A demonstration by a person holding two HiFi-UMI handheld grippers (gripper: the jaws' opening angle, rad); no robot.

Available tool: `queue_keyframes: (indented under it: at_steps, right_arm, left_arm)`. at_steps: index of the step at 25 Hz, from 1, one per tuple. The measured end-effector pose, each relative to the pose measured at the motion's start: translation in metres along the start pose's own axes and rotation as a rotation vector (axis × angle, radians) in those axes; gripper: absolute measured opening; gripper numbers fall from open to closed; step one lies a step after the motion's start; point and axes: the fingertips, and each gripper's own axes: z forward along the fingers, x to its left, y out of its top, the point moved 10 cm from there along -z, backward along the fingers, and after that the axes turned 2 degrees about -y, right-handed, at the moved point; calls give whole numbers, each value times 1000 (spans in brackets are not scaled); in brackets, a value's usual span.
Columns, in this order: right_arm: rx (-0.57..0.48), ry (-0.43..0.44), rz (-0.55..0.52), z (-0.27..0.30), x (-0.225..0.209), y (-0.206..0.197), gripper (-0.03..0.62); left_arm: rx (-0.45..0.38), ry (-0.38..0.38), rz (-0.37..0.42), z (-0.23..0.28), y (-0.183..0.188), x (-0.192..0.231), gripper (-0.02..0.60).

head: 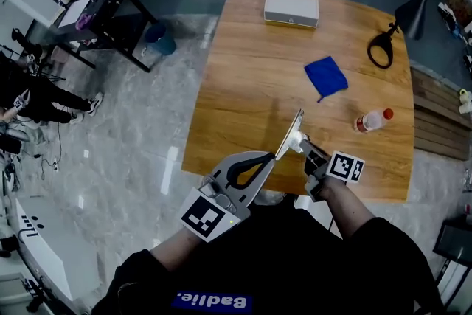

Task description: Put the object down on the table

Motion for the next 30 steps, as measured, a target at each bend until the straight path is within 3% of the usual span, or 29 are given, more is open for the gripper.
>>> queue_keyframes:
  at_steps: [9,19,30]
  right_arm:
    - [63,-88,188,29,-51,-15,8]
    - [68,-173,272,47,-84,-21,8]
    - [27,-133,314,50,-93,-27,11]
  left_arm:
    - [16,44,5,-7,-4,-4,8]
    - [23,84,6,-16,-5,-7,8]
    - [17,91,4,-23,-4,-11,8]
